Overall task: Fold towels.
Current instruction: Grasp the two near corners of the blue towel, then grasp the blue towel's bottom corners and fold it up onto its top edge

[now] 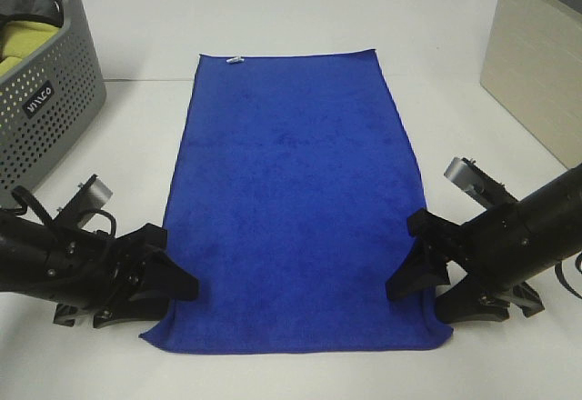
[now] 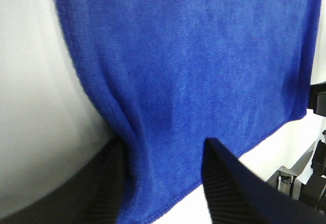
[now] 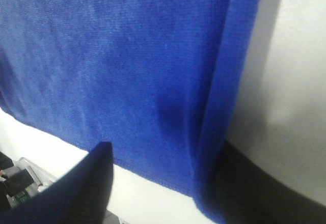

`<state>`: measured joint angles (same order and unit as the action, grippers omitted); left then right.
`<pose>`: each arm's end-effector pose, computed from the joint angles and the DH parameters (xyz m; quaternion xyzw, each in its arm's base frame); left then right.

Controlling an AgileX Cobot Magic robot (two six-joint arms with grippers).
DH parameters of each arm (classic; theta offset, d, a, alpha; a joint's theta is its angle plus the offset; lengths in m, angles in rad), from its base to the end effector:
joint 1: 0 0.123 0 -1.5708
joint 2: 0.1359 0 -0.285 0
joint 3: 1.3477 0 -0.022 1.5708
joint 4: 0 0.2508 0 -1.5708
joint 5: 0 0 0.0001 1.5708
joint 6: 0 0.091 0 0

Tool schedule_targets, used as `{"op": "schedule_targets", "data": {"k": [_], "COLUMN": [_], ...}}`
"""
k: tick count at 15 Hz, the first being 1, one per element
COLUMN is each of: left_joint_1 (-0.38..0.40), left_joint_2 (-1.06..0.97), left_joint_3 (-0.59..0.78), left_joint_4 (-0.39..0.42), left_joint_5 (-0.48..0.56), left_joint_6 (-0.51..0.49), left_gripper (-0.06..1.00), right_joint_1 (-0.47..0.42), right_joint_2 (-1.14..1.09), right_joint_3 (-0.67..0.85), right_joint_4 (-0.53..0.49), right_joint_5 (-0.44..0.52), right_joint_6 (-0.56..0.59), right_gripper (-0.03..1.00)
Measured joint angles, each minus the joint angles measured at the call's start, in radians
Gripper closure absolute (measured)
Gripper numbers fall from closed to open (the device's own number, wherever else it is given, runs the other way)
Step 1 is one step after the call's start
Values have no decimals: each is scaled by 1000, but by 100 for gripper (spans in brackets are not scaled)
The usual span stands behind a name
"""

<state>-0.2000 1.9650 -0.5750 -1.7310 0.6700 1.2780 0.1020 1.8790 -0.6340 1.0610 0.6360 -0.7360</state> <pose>0.2430 -0.1063 0.0665 -0.0742 0.9270 -0.3618 0.0656 0.2423 0.0723 0.0819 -0.0513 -0.9612 -0.2707 0.0122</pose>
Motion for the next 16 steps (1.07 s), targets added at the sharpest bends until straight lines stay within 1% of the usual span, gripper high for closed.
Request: {"op": "schedule_targets", "data": {"k": [1, 2, 3, 4, 5, 8, 13, 16], "left_joint_1": [0, 0, 0, 0, 0, 0, 0, 0], "left_joint_2": [6, 11, 13, 13, 11, -54, -251, -320], "left_joint_3": [-1, -1, -1, -1, -1, 64, 276, 315], "left_joint_4": [1, 3, 11, 17, 24, 44, 48, 50], "left_joint_5": [-10, -27, -43, -45, -44, -57, -53, -43], "left_joint_6": [0, 0, 5, 12, 12, 12, 15, 15], "left_gripper": [59, 74, 88, 93, 94, 94, 94, 94], "right_joint_1": [4, 5, 5, 6, 7, 7, 7, 7], "right_joint_2": [2, 4, 7, 7, 1, -49, -208, -285], "right_joint_3": [0, 0, 0, 0, 0, 41, 262, 292], "right_joint_4": [-5, -20, -33, -38, -41, -61, -68, -68], "right_joint_5": [-23, -42, -57, -72, -72, -96, -106, -102], "right_joint_6": [33, 53, 69, 74, 81, 90, 91, 91], "right_gripper": [48, 62, 77, 90, 97, 97, 97, 97]}}
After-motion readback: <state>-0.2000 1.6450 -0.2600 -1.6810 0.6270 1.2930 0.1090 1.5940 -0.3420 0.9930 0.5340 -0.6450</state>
